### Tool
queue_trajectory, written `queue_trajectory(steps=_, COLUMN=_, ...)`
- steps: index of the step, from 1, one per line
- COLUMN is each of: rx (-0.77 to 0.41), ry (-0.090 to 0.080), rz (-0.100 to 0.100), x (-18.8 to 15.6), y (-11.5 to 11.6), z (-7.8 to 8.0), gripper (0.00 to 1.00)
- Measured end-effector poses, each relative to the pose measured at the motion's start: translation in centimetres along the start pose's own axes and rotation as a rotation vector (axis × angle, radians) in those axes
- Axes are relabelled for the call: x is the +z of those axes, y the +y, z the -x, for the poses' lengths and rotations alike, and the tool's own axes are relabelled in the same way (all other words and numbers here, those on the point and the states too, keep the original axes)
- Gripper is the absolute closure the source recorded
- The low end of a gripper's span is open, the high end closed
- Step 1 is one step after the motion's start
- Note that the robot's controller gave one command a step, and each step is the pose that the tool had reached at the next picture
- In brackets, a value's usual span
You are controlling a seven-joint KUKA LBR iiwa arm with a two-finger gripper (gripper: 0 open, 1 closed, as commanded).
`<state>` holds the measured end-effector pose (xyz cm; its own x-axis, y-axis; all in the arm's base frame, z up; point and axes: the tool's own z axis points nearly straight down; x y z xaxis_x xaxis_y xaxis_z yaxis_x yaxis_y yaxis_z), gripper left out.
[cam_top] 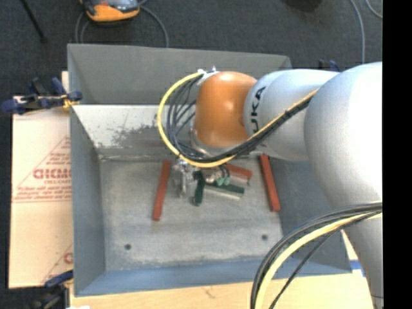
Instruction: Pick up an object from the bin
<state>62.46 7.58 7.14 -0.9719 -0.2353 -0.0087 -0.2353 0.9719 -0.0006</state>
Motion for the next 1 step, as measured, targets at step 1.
queue_trajectory(steps=1, rx=0.002, ry=0.0, rz=0.002, x=0.0, y=0.05, z=0.0, gripper=0.0)
